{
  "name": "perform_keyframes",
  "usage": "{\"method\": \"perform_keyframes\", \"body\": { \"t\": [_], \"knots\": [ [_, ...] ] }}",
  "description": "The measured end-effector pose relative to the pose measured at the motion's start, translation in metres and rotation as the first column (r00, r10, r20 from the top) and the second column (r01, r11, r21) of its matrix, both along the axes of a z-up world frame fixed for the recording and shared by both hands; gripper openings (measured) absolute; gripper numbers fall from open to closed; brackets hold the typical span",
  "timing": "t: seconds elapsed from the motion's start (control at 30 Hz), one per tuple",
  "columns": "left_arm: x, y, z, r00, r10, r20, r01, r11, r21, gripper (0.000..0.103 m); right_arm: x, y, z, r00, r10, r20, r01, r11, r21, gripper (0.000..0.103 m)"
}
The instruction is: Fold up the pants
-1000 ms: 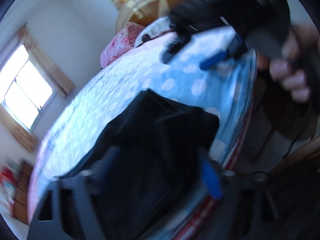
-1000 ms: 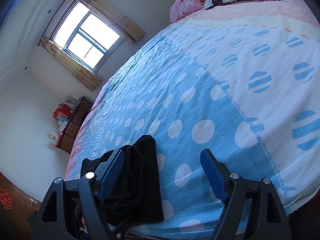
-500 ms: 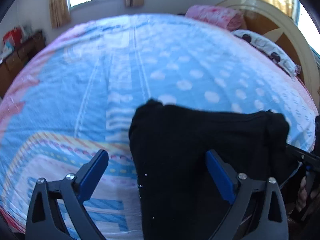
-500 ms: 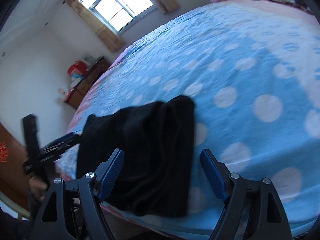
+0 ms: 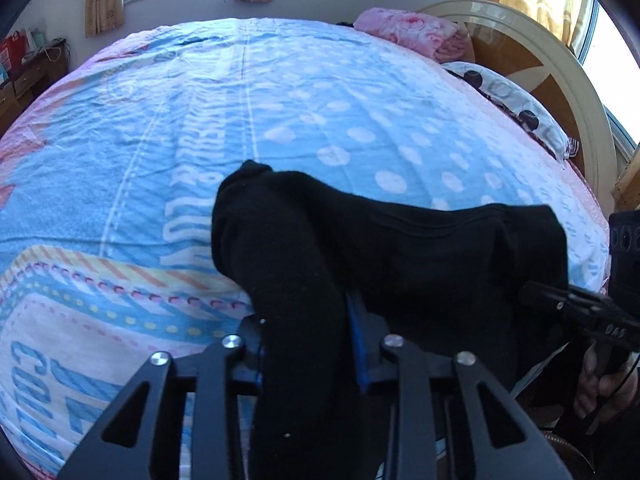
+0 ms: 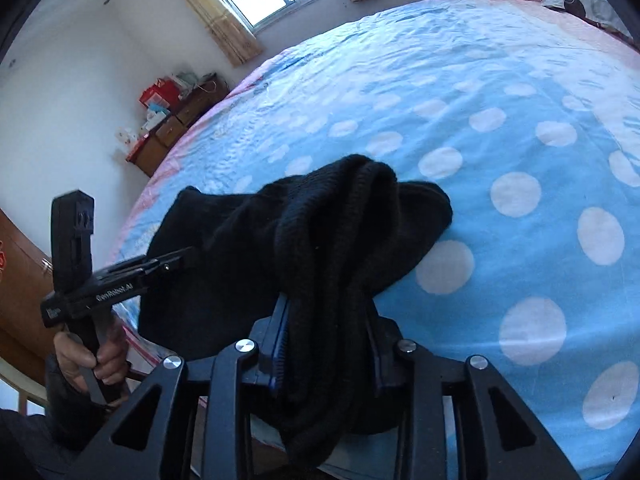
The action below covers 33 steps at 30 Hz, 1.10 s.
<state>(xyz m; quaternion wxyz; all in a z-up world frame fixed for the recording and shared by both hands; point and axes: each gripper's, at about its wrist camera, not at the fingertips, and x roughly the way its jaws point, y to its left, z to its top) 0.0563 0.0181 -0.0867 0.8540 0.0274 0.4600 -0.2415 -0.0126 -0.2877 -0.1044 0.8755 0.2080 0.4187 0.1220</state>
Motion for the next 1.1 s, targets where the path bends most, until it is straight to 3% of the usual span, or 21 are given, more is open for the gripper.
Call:
{"method": "perform_keyframes", "body": {
  "t": [0.1, 0.2, 0.4, 0.57, 0.67, 0.77, 0.87, 0.9, 0.97, 1.0, 1.1],
  "knots": [
    [0.004, 0.012, 0.015, 0.999, 0.044, 0.018, -0.044, 0.999, -0.024, 0.027, 0.007, 0.008, 0.023, 0.999, 0.028, 0.044, -0.029, 0.999, 0.02, 0.032],
    [0.015, 0.029, 0.041, 0.987, 0.115, 0.108, -0.115, 0.993, -0.007, 0.027, 0.026, 0.023, 0.051, 0.991, 0.093, 0.1, -0.098, 0.994, 0.042, 0.032],
    [0.056, 0.104, 0.08, 0.92, 0.313, 0.237, -0.331, 0.943, 0.039, 0.027, 0.115, 0.086, 0.085, 0.953, 0.256, 0.164, -0.267, 0.962, 0.051, 0.032],
    [0.107, 0.165, 0.072, 0.843, 0.455, 0.288, -0.502, 0.857, 0.118, 0.027, 0.214, 0.167, 0.077, 0.92, 0.353, 0.169, -0.366, 0.929, 0.057, 0.032],
    [0.14, 0.193, 0.052, 0.816, 0.509, 0.273, -0.559, 0.816, 0.146, 0.027, 0.26, 0.212, 0.058, 0.91, 0.386, 0.15, -0.394, 0.918, 0.031, 0.032],
    [0.163, 0.213, 0.029, 0.811, 0.541, 0.223, -0.578, 0.802, 0.153, 0.027, 0.301, 0.245, 0.029, 0.913, 0.392, 0.116, -0.398, 0.917, 0.028, 0.032],
    [0.177, 0.222, 0.008, 0.809, 0.553, 0.2, -0.583, 0.797, 0.159, 0.033, 0.323, 0.257, 0.006, 0.922, 0.376, 0.09, -0.378, 0.925, 0.016, 0.041],
    [0.179, 0.222, 0.006, 0.807, 0.554, 0.206, -0.586, 0.794, 0.162, 0.04, 0.33, 0.259, 0.001, 0.93, 0.358, 0.081, -0.362, 0.932, 0.036, 0.044],
    [0.178, 0.224, 0.006, 0.797, 0.559, 0.227, -0.598, 0.783, 0.17, 0.055, 0.34, 0.255, -0.008, 0.949, 0.314, 0.037, -0.316, 0.943, 0.1, 0.066],
    [0.175, 0.225, 0.01, 0.789, 0.563, 0.245, -0.607, 0.775, 0.176, 0.065, 0.341, 0.249, -0.011, 0.954, 0.299, 0.014, -0.298, 0.944, 0.143, 0.066],
    [0.152, 0.229, 0.029, 0.727, 0.598, 0.337, -0.675, 0.71, 0.198, 0.084, 0.328, 0.222, 0.002, 0.987, 0.155, 0.029, -0.158, 0.971, 0.181, 0.066]
  ]
}}
